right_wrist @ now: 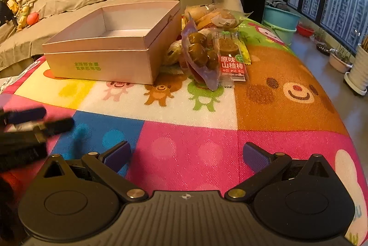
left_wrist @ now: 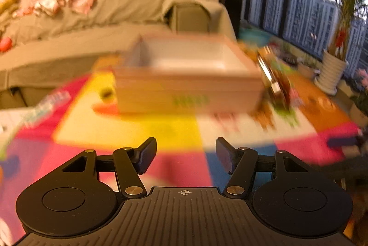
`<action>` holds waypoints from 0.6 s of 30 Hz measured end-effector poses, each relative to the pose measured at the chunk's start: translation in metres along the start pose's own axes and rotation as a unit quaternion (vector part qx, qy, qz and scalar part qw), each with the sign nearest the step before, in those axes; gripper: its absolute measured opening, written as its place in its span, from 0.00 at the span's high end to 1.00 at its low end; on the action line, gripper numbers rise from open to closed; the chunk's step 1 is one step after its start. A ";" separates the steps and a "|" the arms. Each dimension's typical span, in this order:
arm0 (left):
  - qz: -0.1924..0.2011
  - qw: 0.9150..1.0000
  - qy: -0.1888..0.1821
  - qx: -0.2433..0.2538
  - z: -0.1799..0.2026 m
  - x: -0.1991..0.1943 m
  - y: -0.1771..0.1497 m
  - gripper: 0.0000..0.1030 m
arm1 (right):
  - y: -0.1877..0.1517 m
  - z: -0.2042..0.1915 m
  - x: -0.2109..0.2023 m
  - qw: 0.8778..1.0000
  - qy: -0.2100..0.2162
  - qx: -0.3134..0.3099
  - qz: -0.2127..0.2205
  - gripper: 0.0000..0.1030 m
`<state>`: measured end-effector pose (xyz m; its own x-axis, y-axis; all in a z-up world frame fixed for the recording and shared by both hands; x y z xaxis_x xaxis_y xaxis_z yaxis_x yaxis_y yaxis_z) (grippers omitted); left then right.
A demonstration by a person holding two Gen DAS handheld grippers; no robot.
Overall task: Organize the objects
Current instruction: 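Move the left tool to the pink box rim while the right tool approaches the snacks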
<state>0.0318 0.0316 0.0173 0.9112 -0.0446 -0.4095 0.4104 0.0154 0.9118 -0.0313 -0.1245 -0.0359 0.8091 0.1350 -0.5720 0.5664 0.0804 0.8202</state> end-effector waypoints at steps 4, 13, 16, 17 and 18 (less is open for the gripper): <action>0.051 0.998 0.033 -0.012 -0.033 0.009 0.037 0.38 | -0.004 0.002 -0.001 1.000 0.010 -0.010 0.016 0.00; 0.032 0.998 0.039 -0.034 -0.078 0.075 0.068 0.39 | 0.013 0.002 0.010 0.999 0.015 -0.016 -0.045 0.00; 0.019 0.998 0.034 -0.048 -0.083 0.093 0.064 0.39 | 0.011 0.003 0.009 0.999 0.018 -0.016 -0.040 0.00; 0.015 0.998 0.029 -0.055 -0.084 0.096 0.061 0.39 | 0.009 0.004 0.009 0.999 0.019 -0.016 -0.034 0.00; 0.010 0.998 0.023 -0.062 -0.084 0.100 0.058 0.39 | 0.008 0.003 0.007 0.999 0.019 -0.019 -0.027 0.00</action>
<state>0.1500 0.1121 0.0263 0.9191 0.0021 -0.3941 0.3900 0.1384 0.9103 -0.0204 -0.1254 -0.0332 0.7703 0.1659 -0.6157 0.6027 0.1260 0.7880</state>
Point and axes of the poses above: each gripper's, at about its wrist camera, not at the fingertips, and x roughly the way its jaws point, z to its right, y to its top, the point moved 2 cm from there along x, roughly the way its jaws point, and after that the axes turned 10 degrees about z, right-handed, at the moved point
